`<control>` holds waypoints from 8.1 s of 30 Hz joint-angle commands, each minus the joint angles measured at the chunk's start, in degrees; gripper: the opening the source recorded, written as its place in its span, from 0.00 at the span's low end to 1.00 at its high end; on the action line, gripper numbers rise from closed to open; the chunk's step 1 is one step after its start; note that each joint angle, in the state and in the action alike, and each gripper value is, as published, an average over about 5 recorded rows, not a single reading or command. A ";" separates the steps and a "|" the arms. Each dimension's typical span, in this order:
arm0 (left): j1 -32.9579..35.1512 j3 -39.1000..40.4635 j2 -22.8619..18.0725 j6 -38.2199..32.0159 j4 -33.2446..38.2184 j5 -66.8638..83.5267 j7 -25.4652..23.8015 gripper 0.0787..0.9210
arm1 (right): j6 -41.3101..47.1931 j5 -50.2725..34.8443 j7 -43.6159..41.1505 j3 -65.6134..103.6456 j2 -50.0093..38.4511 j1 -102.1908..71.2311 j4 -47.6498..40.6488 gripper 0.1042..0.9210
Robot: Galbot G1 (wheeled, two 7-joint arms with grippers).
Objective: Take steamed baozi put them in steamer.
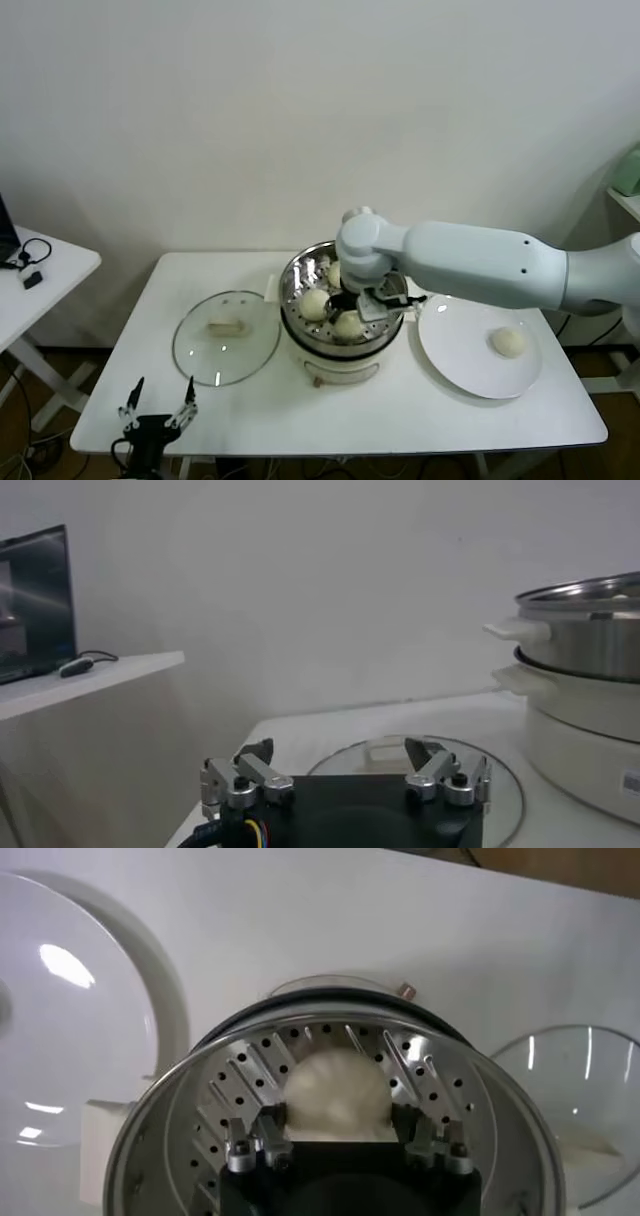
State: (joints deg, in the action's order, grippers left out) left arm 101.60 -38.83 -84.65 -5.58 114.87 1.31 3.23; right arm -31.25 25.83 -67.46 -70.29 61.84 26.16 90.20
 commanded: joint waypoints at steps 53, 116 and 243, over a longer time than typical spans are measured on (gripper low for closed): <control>-1.46 0.91 1.35 0.81 0.35 3.68 -0.13 0.88 | 32.28 -55.39 -2.98 -17.16 -18.37 23.53 -16.02 0.88; -1.67 0.73 1.50 1.03 -0.29 2.41 -0.24 0.88 | 21.79 -7.36 0.49 33.11 -19.85 -31.87 -41.85 0.82; -7.70 3.41 0.36 2.03 4.12 0.73 -2.35 0.88 | 38.85 -67.16 45.28 23.71 -28.96 -20.30 -5.53 0.88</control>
State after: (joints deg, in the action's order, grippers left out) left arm 94.62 -34.95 -84.29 -3.55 118.72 2.05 2.20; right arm 10.77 -48.69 -40.31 -78.89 49.34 32.02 73.28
